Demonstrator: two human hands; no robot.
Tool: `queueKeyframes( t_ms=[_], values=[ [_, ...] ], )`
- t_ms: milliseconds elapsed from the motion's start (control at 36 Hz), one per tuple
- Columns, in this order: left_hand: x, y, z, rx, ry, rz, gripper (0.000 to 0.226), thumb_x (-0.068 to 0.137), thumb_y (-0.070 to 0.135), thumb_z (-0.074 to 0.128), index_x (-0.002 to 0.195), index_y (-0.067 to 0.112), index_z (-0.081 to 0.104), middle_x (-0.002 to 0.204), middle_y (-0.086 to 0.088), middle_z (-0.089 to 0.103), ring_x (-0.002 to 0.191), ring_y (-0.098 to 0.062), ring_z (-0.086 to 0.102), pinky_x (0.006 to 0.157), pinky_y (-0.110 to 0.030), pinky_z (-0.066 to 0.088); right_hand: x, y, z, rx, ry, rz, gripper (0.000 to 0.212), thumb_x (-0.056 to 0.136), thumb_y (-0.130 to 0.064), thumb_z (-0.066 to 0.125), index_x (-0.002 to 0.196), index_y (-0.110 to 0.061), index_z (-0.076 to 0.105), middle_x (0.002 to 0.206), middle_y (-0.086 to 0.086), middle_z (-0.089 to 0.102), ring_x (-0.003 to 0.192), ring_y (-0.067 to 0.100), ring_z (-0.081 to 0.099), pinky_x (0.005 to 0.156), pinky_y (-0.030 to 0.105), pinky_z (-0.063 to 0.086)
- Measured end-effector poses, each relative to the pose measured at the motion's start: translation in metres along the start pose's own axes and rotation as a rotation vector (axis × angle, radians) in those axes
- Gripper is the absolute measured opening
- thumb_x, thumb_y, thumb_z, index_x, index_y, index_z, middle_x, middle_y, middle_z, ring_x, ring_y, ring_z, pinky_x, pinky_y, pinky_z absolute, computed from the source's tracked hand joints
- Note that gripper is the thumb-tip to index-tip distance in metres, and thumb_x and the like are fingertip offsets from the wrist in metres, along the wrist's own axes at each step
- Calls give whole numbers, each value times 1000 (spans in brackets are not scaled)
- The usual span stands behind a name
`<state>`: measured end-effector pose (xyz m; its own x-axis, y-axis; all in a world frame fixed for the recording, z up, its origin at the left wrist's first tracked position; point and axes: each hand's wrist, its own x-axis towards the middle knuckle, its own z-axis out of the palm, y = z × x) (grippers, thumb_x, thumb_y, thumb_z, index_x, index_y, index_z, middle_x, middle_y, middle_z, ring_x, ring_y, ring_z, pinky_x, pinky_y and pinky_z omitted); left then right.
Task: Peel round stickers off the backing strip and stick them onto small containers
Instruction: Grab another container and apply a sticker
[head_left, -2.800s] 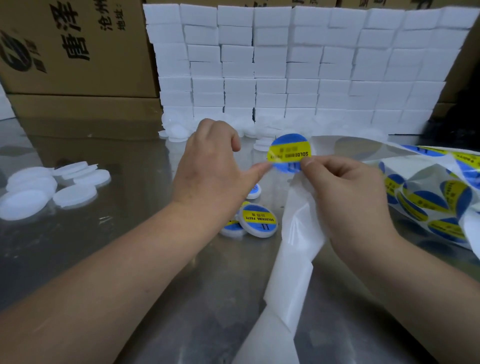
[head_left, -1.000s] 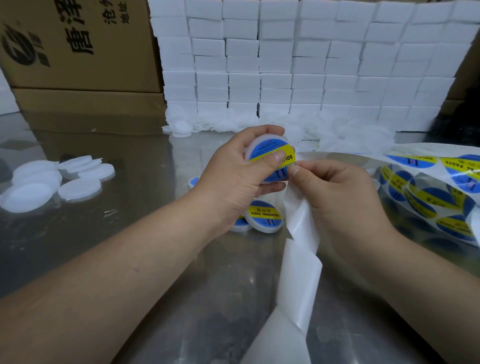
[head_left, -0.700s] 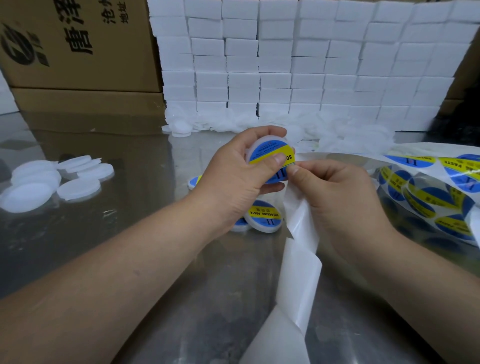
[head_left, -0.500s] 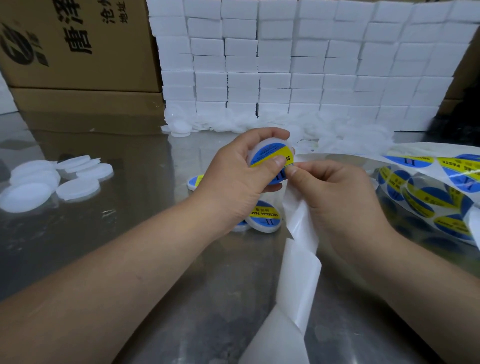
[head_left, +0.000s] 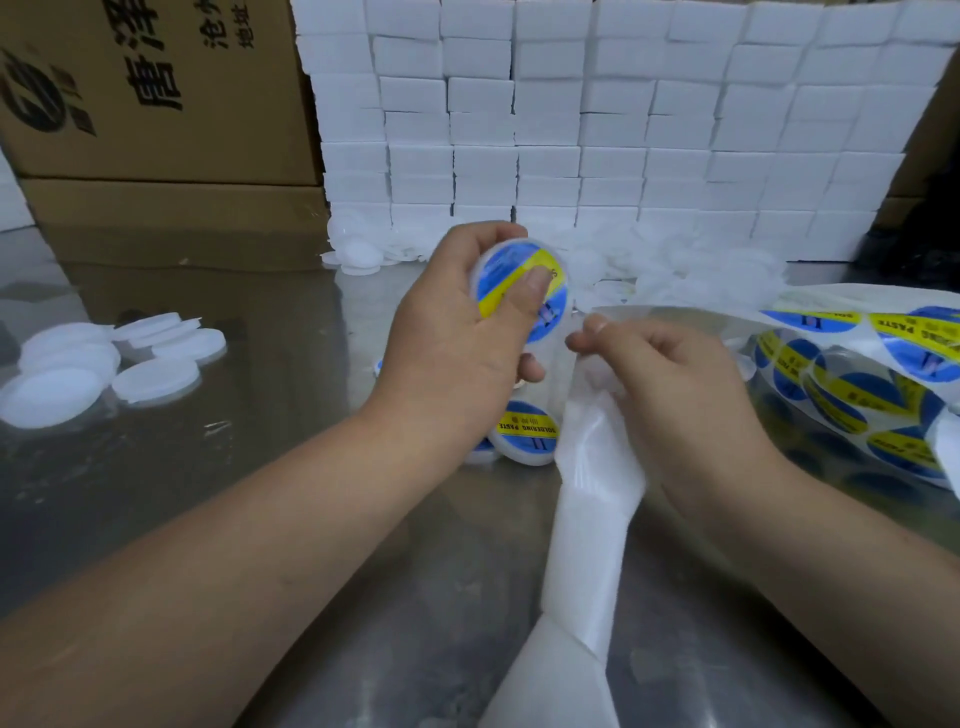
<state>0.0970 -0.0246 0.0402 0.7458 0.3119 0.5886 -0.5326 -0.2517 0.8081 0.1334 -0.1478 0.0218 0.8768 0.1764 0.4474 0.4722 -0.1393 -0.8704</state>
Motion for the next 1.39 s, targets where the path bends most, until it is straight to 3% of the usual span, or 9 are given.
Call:
queueKeyframes(
  t_ms=[83,250,556,833,972,1056,1111,1278,1389],
  values=[
    [0,-2,1,38,-12,-47,14,90,25,54,84,37,54,71,20,57,42,-9,53,43,-19,48,1,-4,1,19,-23,-1,51,74,-47,53,82,3,62,93,33,56,68,40,52,61,44,43],
    [-1,-9,2,160,-90,-18,19,93,31,47,78,39,54,64,31,57,60,4,54,60,-23,48,-2,3,3,-5,-42,-57,23,86,-32,60,65,-22,66,58,-10,59,58,4,50,59,26,39],
    [-2,-12,-1,314,-99,73,15,83,41,45,72,42,55,71,17,63,76,-5,59,70,-24,47,-2,-4,3,86,-30,-32,59,84,-40,60,81,19,54,89,43,53,72,49,53,71,56,46],
    [15,-33,-13,634,42,-6,22,93,32,43,86,27,64,90,2,51,82,-8,43,67,-22,28,1,3,5,-5,-8,39,23,90,-25,53,74,-27,69,80,-13,67,76,-2,58,75,23,44],
    [23,-46,-21,909,-27,-198,45,95,37,32,54,18,35,94,-21,53,95,-38,49,79,-39,37,0,3,6,-12,3,-52,34,85,-3,52,81,-35,63,85,-17,63,67,-10,54,65,5,39],
    [24,-49,-20,1094,-115,-323,34,94,44,33,105,25,60,129,-12,48,118,-32,41,97,-38,31,0,3,6,38,-3,-78,40,83,5,49,83,-35,57,84,-16,61,66,-4,55,66,13,43],
    [23,-47,-19,1156,-115,-267,47,93,43,38,137,28,39,139,-4,41,126,-28,34,103,-36,24,-1,2,6,45,-3,-93,41,83,5,49,85,-35,53,89,-9,63,66,6,57,67,24,46],
    [8,-19,-6,293,-158,-97,33,94,35,42,124,28,55,86,19,63,82,16,54,77,-1,37,-3,-2,3,76,-26,-109,38,83,1,53,91,-35,46,74,1,69,68,23,66,71,48,54],
    [-1,-13,4,127,-313,-169,36,91,26,54,126,27,53,79,12,67,79,0,65,76,-16,50,-7,-6,3,98,-67,-125,34,85,-6,57,94,-37,46,73,10,69,70,28,66,70,51,54]
  ],
)
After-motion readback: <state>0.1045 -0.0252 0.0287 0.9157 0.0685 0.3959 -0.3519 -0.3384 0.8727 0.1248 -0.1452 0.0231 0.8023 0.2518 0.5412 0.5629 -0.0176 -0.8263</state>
